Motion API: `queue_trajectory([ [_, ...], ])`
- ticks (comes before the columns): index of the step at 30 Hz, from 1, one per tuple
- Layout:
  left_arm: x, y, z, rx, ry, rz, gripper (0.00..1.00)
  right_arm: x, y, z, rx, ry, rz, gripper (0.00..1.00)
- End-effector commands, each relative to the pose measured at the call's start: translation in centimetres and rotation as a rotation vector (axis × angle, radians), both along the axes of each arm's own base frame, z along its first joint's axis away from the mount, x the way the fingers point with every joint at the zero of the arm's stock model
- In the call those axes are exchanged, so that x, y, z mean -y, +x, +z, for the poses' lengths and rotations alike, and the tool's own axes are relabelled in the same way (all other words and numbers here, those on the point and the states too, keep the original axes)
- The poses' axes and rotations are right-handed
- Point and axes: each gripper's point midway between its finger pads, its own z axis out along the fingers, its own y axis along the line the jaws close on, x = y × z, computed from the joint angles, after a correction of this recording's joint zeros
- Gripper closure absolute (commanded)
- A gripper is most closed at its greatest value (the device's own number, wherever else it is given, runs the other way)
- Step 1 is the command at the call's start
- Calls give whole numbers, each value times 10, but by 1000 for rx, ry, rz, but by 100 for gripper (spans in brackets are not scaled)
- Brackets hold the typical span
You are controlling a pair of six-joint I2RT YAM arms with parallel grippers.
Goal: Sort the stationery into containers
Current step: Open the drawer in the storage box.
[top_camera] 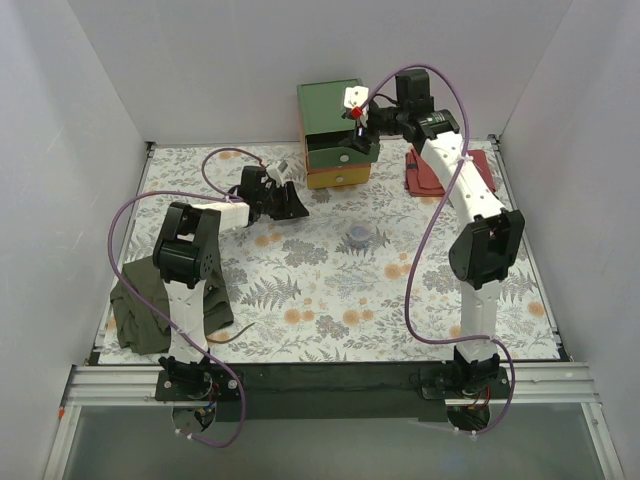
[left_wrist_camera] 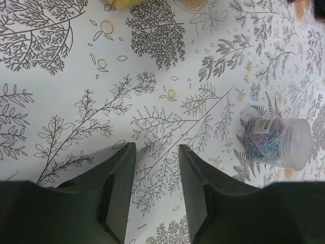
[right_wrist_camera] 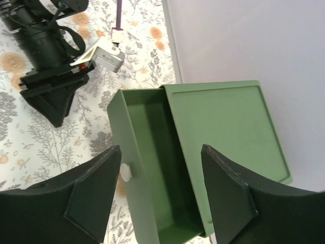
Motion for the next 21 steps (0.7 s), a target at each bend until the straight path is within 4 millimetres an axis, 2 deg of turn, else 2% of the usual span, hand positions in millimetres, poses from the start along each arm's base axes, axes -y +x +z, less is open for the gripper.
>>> queue_trajectory([
  [1,-2,1,26,65,17,0,61,-6,-10,-5,-41,2,55,30],
  [9,-3,2,25,68,25,-1,60,-9,1,-33,-53,-54,35,32],
  [21,-4,0,20,59,38,2,60,-12,12,-53,-66,-79,26,38],
])
